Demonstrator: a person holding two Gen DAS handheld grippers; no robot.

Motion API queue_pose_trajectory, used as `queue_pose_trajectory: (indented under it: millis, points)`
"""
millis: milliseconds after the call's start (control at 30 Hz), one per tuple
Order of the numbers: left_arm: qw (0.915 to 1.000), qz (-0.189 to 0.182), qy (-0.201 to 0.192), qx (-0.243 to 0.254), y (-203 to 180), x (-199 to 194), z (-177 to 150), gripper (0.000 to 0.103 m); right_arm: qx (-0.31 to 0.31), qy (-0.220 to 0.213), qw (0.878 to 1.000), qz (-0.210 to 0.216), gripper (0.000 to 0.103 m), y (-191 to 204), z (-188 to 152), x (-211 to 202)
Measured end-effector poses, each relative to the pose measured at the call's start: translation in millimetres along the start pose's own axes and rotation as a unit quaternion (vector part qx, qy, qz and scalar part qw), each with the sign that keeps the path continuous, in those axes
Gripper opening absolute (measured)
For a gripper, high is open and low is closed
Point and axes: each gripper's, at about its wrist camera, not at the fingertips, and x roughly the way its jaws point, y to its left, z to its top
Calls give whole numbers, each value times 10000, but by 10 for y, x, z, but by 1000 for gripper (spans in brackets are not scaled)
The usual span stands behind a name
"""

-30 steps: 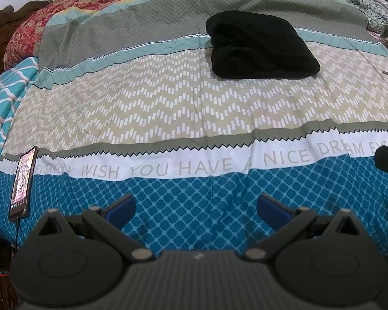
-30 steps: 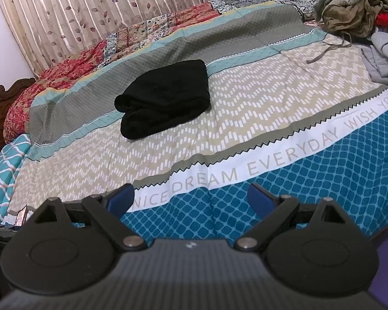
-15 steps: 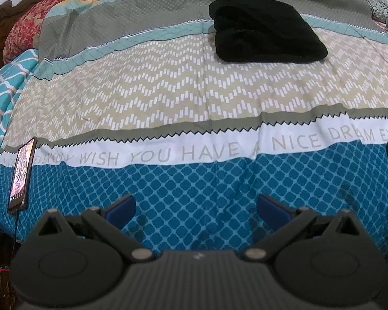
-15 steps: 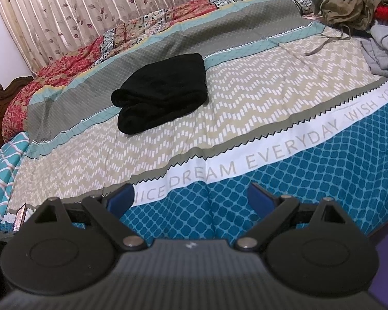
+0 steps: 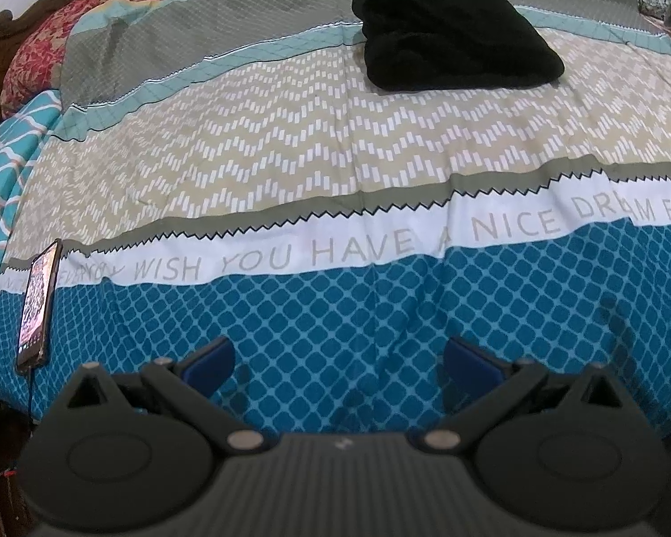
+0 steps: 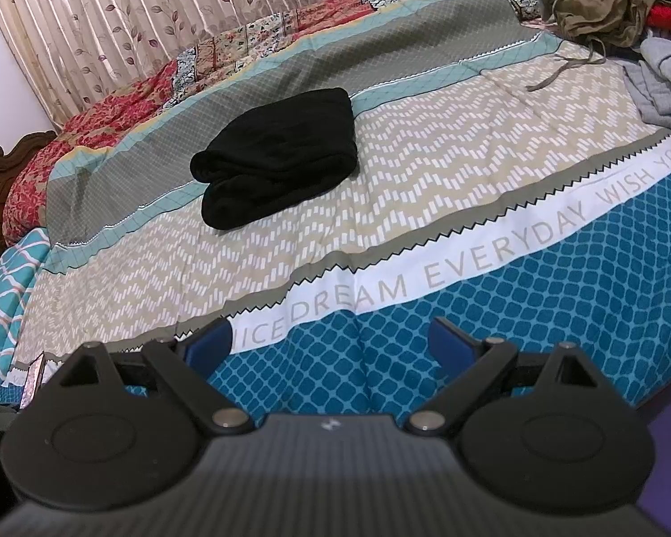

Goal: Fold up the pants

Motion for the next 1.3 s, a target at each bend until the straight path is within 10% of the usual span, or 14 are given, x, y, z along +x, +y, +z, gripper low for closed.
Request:
queue_pose_trajectory:
  millis: [1300]
  points:
    - [9998, -47, 164, 121, -41, 76, -58, 103, 26, 66, 10000, -5, 96, -18, -30, 46]
